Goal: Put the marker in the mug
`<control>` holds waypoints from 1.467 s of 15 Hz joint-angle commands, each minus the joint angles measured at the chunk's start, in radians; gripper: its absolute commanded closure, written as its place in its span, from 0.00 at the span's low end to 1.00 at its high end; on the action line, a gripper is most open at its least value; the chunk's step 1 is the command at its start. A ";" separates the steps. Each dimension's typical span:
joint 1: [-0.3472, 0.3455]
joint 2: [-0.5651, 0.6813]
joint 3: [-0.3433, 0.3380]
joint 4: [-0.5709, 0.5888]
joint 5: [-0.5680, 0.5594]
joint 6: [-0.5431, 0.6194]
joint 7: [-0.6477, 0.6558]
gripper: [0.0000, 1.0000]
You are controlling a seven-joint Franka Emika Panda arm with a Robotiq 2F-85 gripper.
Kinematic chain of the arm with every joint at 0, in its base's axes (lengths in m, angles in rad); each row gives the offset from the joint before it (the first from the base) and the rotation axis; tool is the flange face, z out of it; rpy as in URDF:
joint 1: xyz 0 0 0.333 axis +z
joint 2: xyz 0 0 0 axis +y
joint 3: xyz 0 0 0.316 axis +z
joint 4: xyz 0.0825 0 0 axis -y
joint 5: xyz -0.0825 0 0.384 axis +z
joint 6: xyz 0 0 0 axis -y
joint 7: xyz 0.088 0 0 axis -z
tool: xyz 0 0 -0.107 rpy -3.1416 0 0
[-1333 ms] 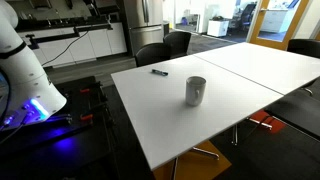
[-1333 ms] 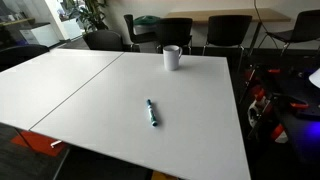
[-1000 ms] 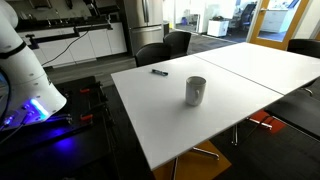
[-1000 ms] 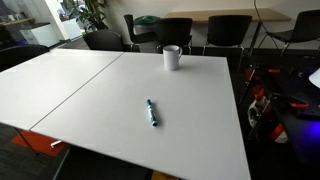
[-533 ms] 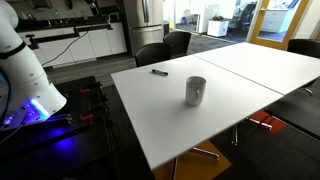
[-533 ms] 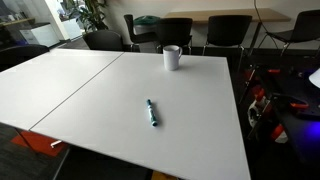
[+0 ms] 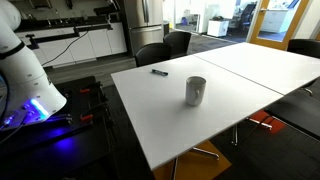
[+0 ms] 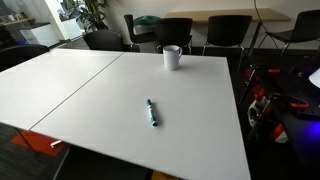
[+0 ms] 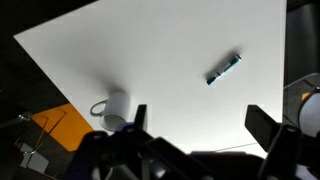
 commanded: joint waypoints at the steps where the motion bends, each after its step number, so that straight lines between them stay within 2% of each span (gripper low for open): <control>1: -0.048 0.178 0.024 0.107 -0.004 0.099 0.147 0.00; 4: -0.052 0.296 0.031 0.160 -0.021 0.179 0.274 0.00; 10: -0.012 0.509 0.016 0.239 -0.087 0.253 0.450 0.00; 11: 0.035 0.541 -0.015 0.247 -0.056 0.255 0.364 0.00; 12: 0.030 0.469 -0.029 0.203 -0.077 0.239 0.404 0.00; 15: 0.063 0.534 -0.042 0.228 -0.072 0.245 0.390 0.00; 19: 0.066 0.540 -0.045 0.237 -0.071 0.245 0.388 0.00; 20: 0.075 0.550 -0.058 0.240 -0.033 0.243 0.379 0.00; 21: 0.070 0.564 -0.062 0.242 -0.054 0.255 0.412 0.00; 22: 0.080 0.593 -0.075 0.257 -0.048 0.256 0.386 0.00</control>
